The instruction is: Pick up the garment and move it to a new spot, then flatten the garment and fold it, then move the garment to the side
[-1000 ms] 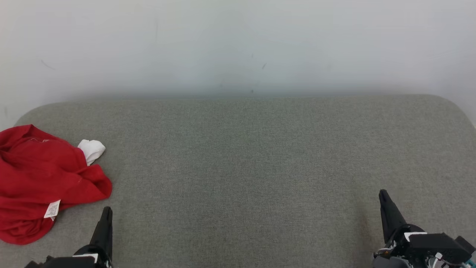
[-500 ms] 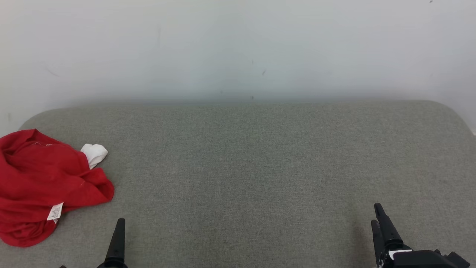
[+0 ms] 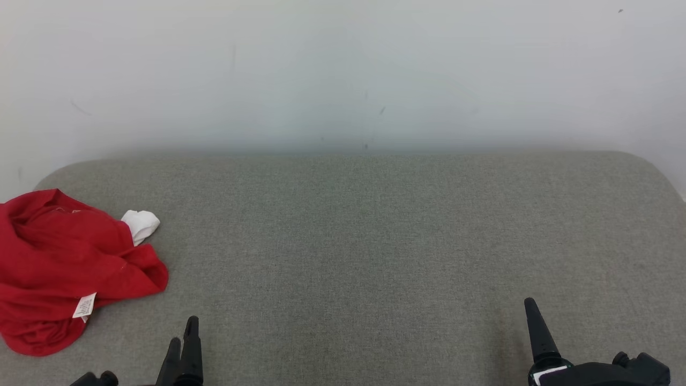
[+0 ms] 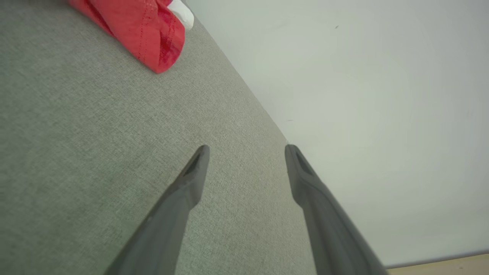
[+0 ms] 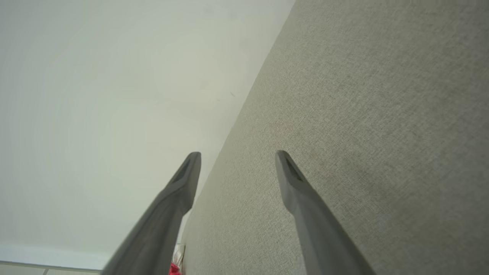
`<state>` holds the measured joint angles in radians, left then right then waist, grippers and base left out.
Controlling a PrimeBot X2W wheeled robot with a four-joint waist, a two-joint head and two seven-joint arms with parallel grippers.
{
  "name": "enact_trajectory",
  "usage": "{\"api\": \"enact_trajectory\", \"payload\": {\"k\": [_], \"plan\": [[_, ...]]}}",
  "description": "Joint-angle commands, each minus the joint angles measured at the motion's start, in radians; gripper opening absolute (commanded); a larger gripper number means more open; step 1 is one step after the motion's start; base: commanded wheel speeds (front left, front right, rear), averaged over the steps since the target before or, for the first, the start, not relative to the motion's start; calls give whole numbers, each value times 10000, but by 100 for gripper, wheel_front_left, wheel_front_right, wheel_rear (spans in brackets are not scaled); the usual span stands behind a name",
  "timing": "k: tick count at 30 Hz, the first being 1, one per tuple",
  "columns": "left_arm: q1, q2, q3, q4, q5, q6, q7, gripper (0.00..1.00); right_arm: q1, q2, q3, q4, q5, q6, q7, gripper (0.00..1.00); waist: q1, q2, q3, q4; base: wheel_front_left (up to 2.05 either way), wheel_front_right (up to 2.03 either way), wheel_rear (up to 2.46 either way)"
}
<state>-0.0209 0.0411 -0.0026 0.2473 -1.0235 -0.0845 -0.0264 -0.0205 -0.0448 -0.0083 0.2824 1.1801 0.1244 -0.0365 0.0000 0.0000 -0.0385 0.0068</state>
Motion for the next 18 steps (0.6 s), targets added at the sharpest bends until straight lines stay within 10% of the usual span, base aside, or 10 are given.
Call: {"api": "enact_trajectory", "payload": {"k": [1,18], "plan": [[-56,90,-90,-179,487,56,-113,100,-90,-40,92,-96,-407,35,-114,100,0,0,-18,10,0,0,0],[37,584,-1022,2,3621,671,-699,100,129,-49,190,-380,-4261,49,-451,100,0,0,-240,87,0,0,0]]}}
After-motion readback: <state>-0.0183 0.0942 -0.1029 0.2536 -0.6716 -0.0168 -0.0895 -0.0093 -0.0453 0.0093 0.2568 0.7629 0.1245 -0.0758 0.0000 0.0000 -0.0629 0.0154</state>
